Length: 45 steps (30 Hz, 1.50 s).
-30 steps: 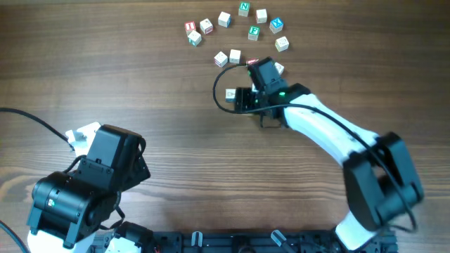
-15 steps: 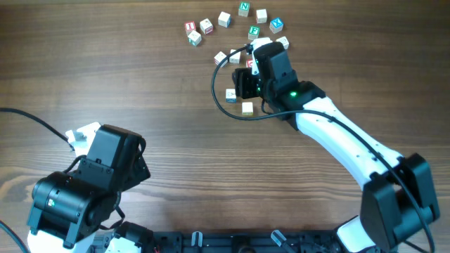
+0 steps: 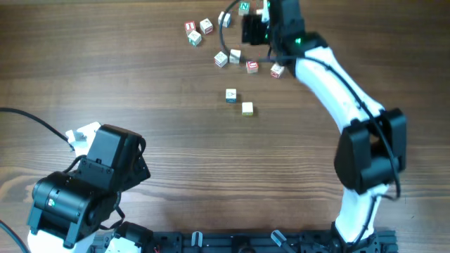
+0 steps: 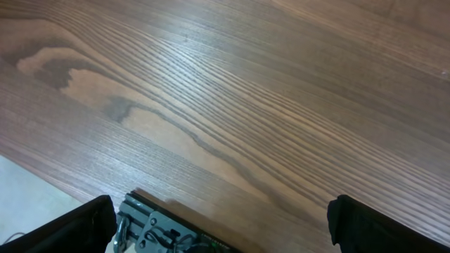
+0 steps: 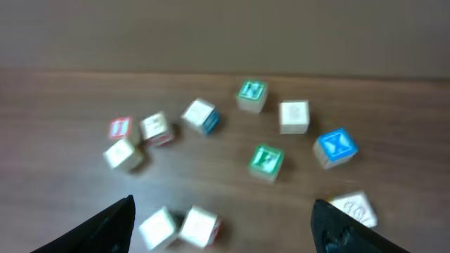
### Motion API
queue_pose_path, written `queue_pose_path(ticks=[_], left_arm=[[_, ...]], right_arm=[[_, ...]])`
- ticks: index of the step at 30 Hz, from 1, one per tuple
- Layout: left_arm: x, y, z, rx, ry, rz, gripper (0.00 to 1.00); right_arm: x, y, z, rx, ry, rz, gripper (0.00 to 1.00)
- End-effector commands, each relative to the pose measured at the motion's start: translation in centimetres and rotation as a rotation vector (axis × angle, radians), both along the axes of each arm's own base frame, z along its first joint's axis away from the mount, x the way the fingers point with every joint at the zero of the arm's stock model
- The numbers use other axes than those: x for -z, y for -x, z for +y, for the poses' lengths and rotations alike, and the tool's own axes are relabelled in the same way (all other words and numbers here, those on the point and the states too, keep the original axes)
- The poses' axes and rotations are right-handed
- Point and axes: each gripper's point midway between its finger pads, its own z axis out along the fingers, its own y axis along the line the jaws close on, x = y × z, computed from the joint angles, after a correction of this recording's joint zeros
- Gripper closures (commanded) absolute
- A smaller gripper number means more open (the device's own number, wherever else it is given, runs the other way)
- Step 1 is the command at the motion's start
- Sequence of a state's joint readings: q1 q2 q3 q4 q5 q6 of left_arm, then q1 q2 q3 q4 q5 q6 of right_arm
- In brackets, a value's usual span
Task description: Form a circle
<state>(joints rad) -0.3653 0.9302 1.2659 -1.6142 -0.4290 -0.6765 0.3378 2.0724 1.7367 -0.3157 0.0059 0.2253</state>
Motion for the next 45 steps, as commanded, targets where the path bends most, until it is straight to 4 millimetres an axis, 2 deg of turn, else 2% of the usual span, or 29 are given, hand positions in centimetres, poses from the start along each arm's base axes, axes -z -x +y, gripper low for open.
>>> queue_pose_path(ticks=[1,4,8,13,20,24,25,26,27,29,32,35,38,40,42,43,45], left_arm=[[0.1,0.0,0.1,-0.02,0.006,-0.005,0.0],[0.1,0.0,0.1,-0.02,0.006,-0.005,0.0],[0.1,0.0,0.1,-0.02,0.006,-0.005,0.0],[0.1,0.0,0.1,-0.02,0.006,-0.005,0.0],[0.1,0.0,0.1,-0.02,0.006,-0.005,0.0],[0.1,0.0,0.1,-0.02,0.006,-0.005,0.0],[0.1,0.0,0.1,-0.02,0.006,-0.005,0.0],[0.1,0.0,0.1,-0.02,0.006,-0.005,0.0],[0.1,0.0,0.1,-0.02,0.006,-0.005,0.0],[0.1,0.0,0.1,-0.02,0.006,-0.005,0.0],[0.1,0.0,0.1,-0.02,0.006,-0.005,0.0],[0.1,0.0,0.1,-0.02,0.006,-0.005,0.0],[0.1,0.0,0.1,-0.02,0.006,-0.005,0.0],[0.1,0.0,0.1,-0.02,0.006,-0.005,0.0],[0.1,0.0,0.1,-0.02,0.006,-0.005,0.0],[0.1,0.0,0.1,-0.02,0.006,-0.005,0.0],[0.1,0.0,0.1,-0.02,0.006,-0.005,0.0]], right_arm=[[4.7,-3.6,-3.6,0.07,0.049,0.052,0.2],[8.7,-4.8,-5.9,0.115,0.059,0.101,0.2],[12.8,-5.1,-9.1,0.181,0.113,0.16,0.2],[13.6,-4.5,-9.1,0.132,0.145,0.189,0.24],[16.7,-3.8,-9.2,0.12,0.168,0.245,0.29],[16.7,-3.9,-9.1,0.119,0.168,0.242,0.4],[16.7,-3.9,-9.1,0.119,0.169,0.243,0.46],[16.8,-3.9,-9.1,0.119,0.168,0.245,0.58],[16.8,-3.8,-9.1,0.124,0.163,0.246,0.62],[16.1,-4.0,-9.1,0.147,0.138,0.24,0.68],[13.1,-4.1,-8.9,0.153,0.109,0.211,0.73],[7.7,-3.3,-8.9,0.157,0.093,0.17,0.73],[1.8,-0.8,-7.5,0.104,0.028,0.165,0.74],[-0.9,1.3,-5.8,0.023,-0.029,0.181,0.76],[-2.3,3.4,-3.9,-0.062,-0.091,0.219,0.77],[-2.5,5.1,-2.1,-0.134,-0.131,0.264,0.78],[-1.4,7.9,0.4,-0.232,-0.135,0.355,0.78]])
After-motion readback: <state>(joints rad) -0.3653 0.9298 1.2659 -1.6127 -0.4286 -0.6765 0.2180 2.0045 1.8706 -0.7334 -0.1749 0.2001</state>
